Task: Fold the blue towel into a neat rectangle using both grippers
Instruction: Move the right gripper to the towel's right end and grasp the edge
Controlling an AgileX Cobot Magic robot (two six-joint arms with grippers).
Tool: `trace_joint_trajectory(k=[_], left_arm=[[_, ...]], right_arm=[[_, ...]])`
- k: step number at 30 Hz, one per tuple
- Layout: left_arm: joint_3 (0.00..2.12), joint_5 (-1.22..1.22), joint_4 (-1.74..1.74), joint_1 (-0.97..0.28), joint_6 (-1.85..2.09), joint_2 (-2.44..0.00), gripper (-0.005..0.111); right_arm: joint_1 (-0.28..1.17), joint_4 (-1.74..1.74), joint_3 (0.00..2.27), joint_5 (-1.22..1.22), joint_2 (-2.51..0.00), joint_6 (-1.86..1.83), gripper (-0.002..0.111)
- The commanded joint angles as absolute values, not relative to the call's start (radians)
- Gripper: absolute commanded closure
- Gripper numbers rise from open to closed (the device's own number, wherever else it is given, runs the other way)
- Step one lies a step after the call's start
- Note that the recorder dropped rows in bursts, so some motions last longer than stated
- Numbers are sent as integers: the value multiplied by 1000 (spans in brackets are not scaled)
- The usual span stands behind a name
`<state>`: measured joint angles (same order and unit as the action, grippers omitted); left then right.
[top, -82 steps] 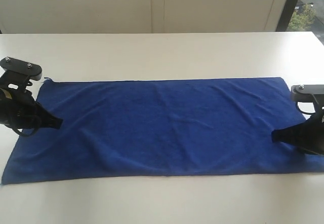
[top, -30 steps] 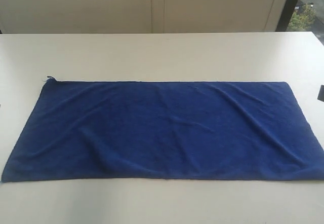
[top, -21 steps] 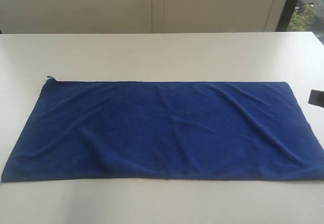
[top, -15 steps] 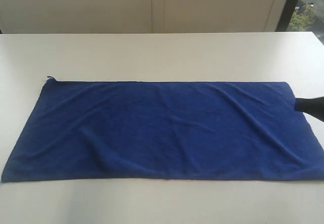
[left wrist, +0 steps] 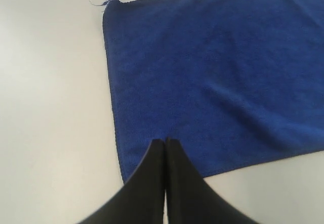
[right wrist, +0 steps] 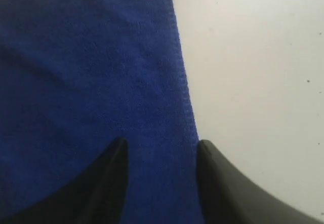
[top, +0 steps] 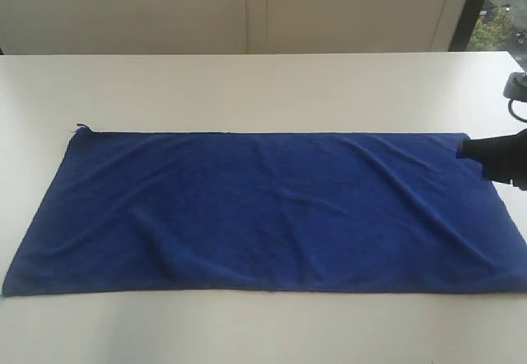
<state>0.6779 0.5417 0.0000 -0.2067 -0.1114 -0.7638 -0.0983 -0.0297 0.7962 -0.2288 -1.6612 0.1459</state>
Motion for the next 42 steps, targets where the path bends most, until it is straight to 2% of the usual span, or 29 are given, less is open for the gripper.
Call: trace_joint_trajectory(k=[1, 18, 19, 23, 24, 29, 42], left_arm=[[672, 550, -6, -211, -108, -756, 107], [672, 545, -6, -211, -106, -756, 107], [672, 545, -6, -211, -106, -756, 107], [672, 545, -6, -211, -106, -756, 107], [672, 545, -6, -211, -106, -756, 107], [672, 545, -6, -211, -106, -756, 107], [672, 545, -6, -211, -106, -756, 107]], right_arm=[[-102, -67, 806, -190, -1740, 131, 64], [-131, -85, 806, -102, -1872, 120, 66], [-131, -85, 806, -102, -1880, 111, 69], [-131, -85, 806, -99, -1912, 88, 97], [-131, -85, 806, -99, -1910, 79, 108], [-139, -83, 866, -106, -1883, 132, 108], [-333, -81, 977, -173, -1840, 178, 108]])
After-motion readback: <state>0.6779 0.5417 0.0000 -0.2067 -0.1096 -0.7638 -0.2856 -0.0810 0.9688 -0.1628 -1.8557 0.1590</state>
